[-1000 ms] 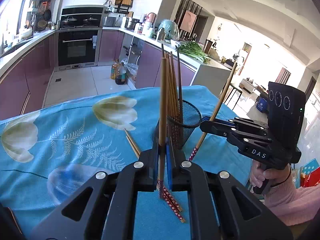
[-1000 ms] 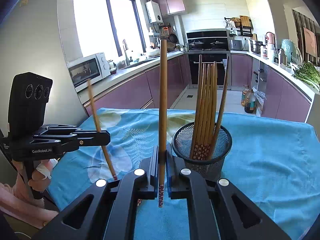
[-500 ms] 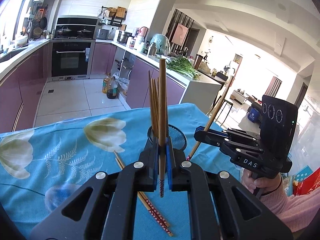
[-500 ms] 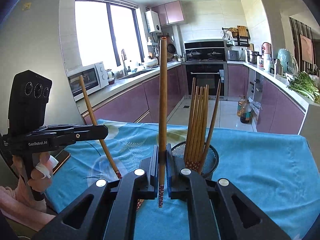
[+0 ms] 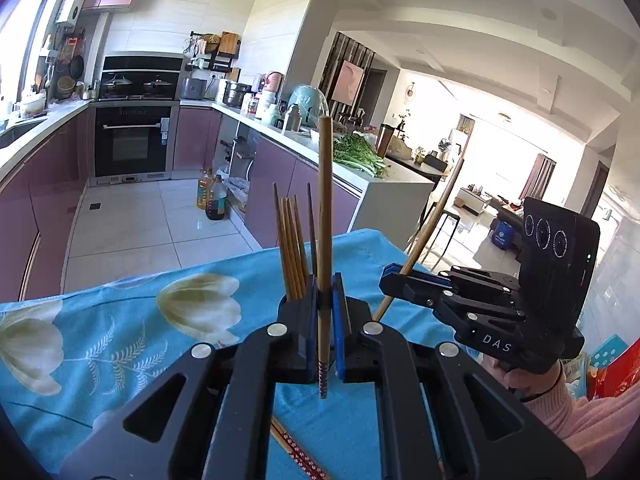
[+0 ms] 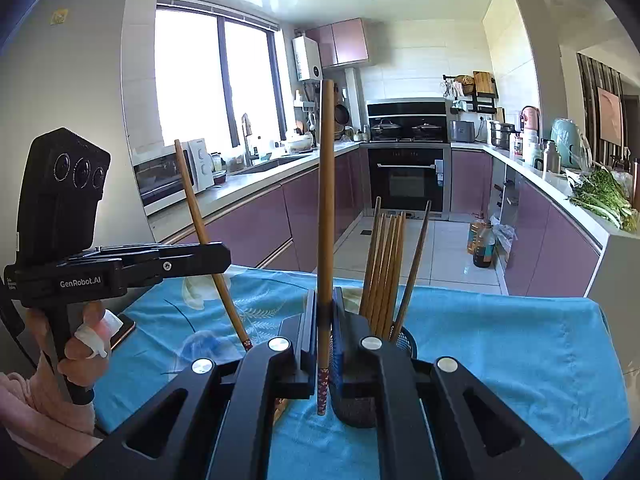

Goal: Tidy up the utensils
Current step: 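Lower both upright chopsticks into the black mesh cup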

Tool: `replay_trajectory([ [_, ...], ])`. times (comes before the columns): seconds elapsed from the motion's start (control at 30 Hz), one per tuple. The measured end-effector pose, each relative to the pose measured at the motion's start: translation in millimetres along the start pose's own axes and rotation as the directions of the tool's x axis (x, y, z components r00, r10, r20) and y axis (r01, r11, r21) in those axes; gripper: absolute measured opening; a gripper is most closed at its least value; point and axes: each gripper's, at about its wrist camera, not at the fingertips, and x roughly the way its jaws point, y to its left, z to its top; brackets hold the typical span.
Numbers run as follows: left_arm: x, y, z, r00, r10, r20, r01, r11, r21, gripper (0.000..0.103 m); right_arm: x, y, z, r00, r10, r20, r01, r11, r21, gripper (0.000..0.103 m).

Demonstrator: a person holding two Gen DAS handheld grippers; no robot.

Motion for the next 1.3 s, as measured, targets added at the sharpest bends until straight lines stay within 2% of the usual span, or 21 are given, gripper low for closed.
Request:
replay_trajectory([
  [0.93,11,-15,30,0.997,-0.027,0.071,0.024,0.998,0.053,0.007,4,-5,21,0.998,-0.024,0.060,0.025,1.000,-0.017,0.006],
  [1.3,21,-20,27,0.998,0.018,0.058,-0.022,0.997,0.072,0.007,12,-10,19,0.998,-0.037,0.046,0.037,0.999,-0.003,0.006],
])
